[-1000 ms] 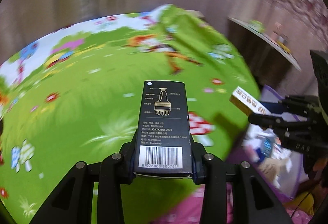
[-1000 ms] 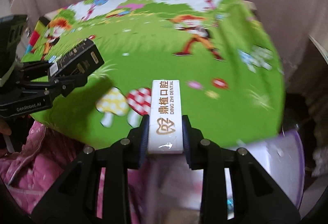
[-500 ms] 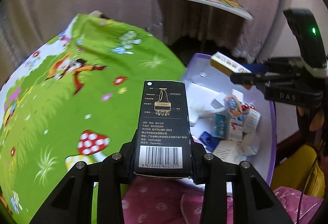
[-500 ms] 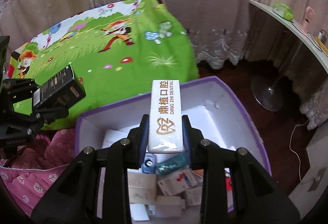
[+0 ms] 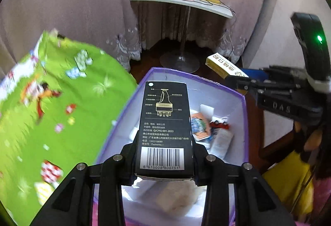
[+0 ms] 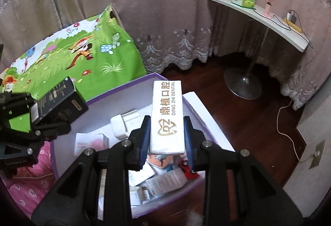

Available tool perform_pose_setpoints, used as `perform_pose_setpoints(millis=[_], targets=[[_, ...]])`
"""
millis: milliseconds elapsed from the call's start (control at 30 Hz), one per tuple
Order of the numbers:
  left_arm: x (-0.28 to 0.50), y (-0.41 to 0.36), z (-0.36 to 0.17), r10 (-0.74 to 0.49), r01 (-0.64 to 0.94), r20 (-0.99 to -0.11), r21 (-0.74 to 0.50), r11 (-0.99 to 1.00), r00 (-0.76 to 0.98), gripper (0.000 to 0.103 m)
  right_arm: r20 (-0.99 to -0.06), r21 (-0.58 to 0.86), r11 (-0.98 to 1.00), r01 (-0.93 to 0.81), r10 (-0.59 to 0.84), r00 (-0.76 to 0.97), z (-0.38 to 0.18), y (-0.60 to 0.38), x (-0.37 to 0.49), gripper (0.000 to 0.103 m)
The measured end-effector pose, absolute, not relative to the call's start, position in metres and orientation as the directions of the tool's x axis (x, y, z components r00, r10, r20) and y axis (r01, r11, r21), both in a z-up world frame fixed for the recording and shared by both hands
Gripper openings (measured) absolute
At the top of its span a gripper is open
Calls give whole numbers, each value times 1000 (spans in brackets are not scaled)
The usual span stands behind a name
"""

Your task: Organize rigid objects

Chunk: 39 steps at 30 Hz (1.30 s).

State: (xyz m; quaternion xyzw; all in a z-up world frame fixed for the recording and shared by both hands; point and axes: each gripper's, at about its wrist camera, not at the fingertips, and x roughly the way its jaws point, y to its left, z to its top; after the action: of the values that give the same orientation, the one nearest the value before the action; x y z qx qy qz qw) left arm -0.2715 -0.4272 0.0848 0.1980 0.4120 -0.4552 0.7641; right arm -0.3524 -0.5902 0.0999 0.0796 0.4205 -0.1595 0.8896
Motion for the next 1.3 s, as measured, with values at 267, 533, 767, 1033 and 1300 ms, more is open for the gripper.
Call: perform_pose_setpoints(millis=[267, 533, 767, 1033, 1300], targets=[[-293, -428, 47, -475, 858, -839, -21, 514, 265, 40, -797, 20, 939, 343, -192, 572, 80, -585, -345, 34], [-285, -417, 61, -497, 823, -800, -7, 568, 336, 45, -794, 10, 951, 309, -180, 580, 80, -572, -323, 35], [-288, -401, 88, -568, 813, -718, -5, 582, 402, 78, -778, -9, 952, 306, -199, 596, 86, -565, -314, 60], [-288, -385, 123, -588, 765, -635, 10, 643, 502, 84, -749, 62, 940, 335, -178, 638, 103, -572, -327, 85], [-271, -375, 131, -505, 693, -668, 23, 721, 547, 86, -838, 12, 876, 482, -254, 483, 94, -573, -353, 86]])
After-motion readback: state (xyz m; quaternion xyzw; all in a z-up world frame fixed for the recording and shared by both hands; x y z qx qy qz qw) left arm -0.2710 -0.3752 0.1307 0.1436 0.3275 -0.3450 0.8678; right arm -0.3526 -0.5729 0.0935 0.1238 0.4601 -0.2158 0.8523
